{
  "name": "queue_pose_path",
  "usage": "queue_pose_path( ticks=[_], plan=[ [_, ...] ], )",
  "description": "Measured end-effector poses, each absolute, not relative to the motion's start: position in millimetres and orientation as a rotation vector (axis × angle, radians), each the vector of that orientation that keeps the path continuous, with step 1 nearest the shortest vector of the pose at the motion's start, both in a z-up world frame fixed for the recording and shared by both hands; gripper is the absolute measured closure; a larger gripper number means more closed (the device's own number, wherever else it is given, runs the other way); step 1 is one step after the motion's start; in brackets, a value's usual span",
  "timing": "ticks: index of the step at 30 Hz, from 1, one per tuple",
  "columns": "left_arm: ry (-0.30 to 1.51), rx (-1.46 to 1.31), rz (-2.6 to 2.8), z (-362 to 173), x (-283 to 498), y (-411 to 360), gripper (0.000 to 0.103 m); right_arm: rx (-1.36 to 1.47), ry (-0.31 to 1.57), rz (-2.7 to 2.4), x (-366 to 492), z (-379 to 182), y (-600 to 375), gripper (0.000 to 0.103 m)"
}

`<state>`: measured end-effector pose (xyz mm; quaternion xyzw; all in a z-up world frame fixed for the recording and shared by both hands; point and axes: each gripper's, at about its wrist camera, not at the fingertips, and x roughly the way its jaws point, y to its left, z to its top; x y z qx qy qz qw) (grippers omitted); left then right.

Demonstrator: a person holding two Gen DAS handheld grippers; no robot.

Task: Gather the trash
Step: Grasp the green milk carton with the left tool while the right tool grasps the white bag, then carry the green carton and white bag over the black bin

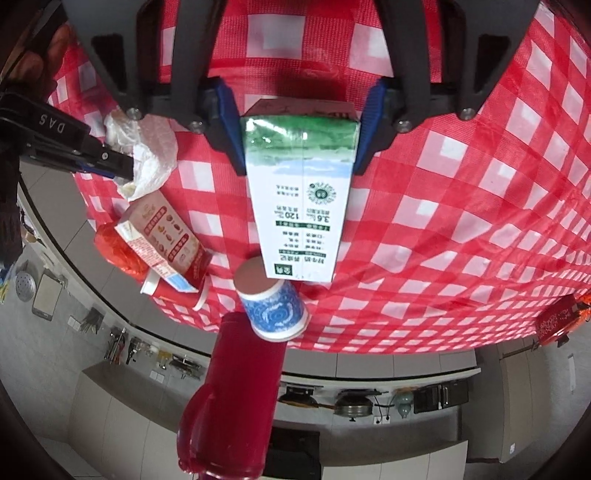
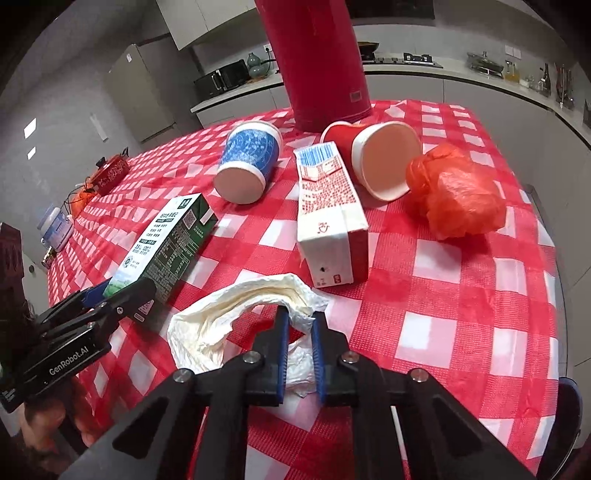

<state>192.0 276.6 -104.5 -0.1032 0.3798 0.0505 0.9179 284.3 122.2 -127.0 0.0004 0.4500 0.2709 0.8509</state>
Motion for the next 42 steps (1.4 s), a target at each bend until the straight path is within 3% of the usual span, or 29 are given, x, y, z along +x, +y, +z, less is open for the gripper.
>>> queue_pose_path(
  ticks=[15, 42],
  plan=[
    [0.715, -0.169, 0.067, -69.3, 169.1, 245.1, 0.047, 0.045, 0.862, 0.52, 260.4, -81.7, 71.7, 0.091],
    [0.688, -0.064, -0.198, -39.9, 144.4, 53.1, 0.047, 0.167, 0.778, 0.238, 178.8, -41.2, -165.3, 0.091]
  ],
)
